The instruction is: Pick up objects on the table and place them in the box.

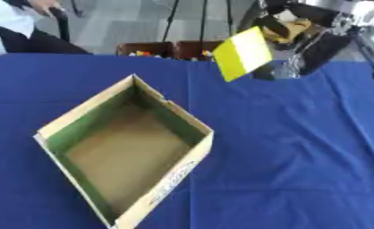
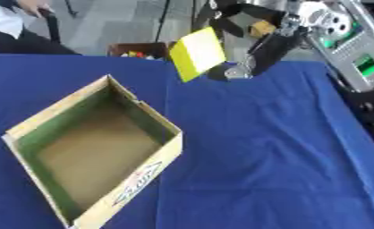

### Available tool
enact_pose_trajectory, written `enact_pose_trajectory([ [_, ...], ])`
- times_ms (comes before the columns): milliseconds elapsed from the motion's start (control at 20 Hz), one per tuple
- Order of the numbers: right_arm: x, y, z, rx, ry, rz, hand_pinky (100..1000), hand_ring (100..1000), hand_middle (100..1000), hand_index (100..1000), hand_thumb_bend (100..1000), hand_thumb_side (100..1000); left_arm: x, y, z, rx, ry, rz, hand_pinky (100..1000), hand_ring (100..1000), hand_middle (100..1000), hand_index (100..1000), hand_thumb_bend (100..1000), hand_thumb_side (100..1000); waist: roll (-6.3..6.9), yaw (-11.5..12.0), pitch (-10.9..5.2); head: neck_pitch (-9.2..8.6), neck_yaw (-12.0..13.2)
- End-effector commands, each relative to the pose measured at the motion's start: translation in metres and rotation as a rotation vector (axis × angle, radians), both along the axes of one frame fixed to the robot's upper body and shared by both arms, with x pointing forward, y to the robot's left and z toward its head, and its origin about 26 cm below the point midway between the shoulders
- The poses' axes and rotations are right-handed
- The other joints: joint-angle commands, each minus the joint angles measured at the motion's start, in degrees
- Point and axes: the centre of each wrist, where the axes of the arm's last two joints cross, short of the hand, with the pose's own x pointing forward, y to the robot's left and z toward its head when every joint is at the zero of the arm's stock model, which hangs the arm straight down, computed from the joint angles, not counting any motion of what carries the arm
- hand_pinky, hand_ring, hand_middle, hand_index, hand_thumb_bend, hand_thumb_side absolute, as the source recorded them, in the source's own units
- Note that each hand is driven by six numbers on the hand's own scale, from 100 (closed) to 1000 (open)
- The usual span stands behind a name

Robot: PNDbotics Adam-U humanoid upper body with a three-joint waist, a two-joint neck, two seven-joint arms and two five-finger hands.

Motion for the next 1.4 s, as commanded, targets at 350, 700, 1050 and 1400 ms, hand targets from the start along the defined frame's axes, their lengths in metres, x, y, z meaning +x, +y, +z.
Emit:
enact_pose_trajectory([
  [350,0.003,0.012,0.015,0.026,-0.006,0.038,554,539,182,312,100,100,-0.001,0.001,0.011,0.028,-0.030,-0.011,761,747,887,969,100,1000,-1.27,2.2,-2.07,-0.31,-1.6],
  [700,0.035,0.036,0.006,0.066,0.082,0.020,565,542,178,307,100,100,0.001,-0.003,0.014,0.022,-0.040,-0.036,761,747,888,970,100,1000,-1.98,5.7,-1.52,-1.29,-4.2],
  [1050,0.053,0.055,-0.008,0.051,0.105,0.004,566,542,177,306,100,100,0.002,-0.005,0.015,0.017,-0.047,-0.046,761,747,890,969,100,1000,-2.12,6.8,-0.94,-1.68,-5.6],
  [1400,0.065,0.069,-0.028,0.018,0.102,-0.022,568,542,175,305,100,100,0.003,-0.008,0.017,0.013,-0.058,-0.059,761,747,890,969,100,1000,-2.39,8.1,-0.21,-2.20,-6.3],
])
